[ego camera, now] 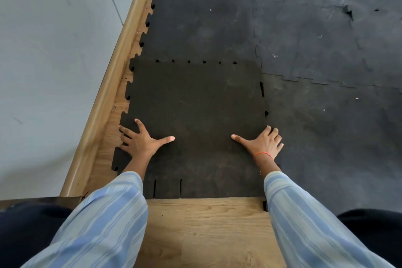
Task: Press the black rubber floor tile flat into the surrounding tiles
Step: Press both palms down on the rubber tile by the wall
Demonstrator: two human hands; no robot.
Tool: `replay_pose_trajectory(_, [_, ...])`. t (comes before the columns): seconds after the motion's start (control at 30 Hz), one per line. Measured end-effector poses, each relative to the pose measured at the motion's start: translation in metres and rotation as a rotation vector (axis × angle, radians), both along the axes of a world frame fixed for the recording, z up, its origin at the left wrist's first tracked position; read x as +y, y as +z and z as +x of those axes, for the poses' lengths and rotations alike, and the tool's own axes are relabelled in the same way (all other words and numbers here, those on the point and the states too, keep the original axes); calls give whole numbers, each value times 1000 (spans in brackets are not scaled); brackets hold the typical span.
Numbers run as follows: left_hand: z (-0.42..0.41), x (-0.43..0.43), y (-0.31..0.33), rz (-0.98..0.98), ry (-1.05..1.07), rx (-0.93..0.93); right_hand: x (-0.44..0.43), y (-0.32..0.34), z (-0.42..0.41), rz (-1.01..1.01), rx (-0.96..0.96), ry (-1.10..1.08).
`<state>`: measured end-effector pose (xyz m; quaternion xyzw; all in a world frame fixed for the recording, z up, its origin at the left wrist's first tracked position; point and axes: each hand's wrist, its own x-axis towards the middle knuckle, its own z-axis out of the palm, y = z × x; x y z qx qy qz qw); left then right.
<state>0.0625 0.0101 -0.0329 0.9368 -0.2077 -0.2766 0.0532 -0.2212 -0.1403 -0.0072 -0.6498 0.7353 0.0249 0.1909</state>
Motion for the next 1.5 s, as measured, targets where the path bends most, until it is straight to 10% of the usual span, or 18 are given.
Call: replay_pose_trajectory(1.5, [-25,5,-4,67,-243,26,68,-9,1,16,12,58])
